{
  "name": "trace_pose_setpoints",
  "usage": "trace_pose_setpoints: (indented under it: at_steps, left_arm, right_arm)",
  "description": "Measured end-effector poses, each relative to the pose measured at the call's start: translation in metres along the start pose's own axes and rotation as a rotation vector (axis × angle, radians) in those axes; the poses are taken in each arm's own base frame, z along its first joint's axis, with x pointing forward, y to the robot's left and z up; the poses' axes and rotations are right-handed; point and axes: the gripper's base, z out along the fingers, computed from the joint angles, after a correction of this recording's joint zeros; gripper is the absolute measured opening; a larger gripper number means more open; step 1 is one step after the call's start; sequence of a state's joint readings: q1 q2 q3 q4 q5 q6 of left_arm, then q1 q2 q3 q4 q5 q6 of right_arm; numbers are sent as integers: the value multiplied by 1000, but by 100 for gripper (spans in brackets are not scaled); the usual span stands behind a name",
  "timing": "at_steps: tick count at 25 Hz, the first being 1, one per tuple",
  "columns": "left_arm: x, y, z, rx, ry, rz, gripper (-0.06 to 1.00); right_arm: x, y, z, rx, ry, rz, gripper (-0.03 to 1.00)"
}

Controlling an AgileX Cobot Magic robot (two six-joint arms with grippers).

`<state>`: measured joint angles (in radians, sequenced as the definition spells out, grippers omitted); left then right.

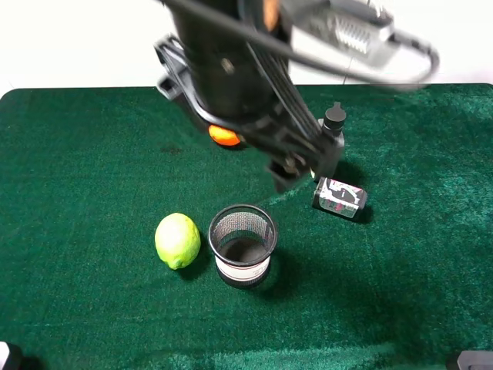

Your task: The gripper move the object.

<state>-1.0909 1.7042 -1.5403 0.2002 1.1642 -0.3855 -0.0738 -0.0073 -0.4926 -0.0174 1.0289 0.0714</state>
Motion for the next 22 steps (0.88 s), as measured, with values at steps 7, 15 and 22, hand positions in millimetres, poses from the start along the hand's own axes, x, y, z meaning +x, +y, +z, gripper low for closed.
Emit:
trace_pose_setpoints:
  at_steps: [7,15,22]
  left_arm:
    - [25,34,-47,-13,-122,-36,99]
    - [96,72,-79,-12,-200,-57,99]
    - [163,93,-100,19,-312,-77,99]
  right_arm:
    - [0,0,0,0,0,0,57]
    - [0,0,0,0,0,0,57]
    - [0,0,0,0,0,0,57]
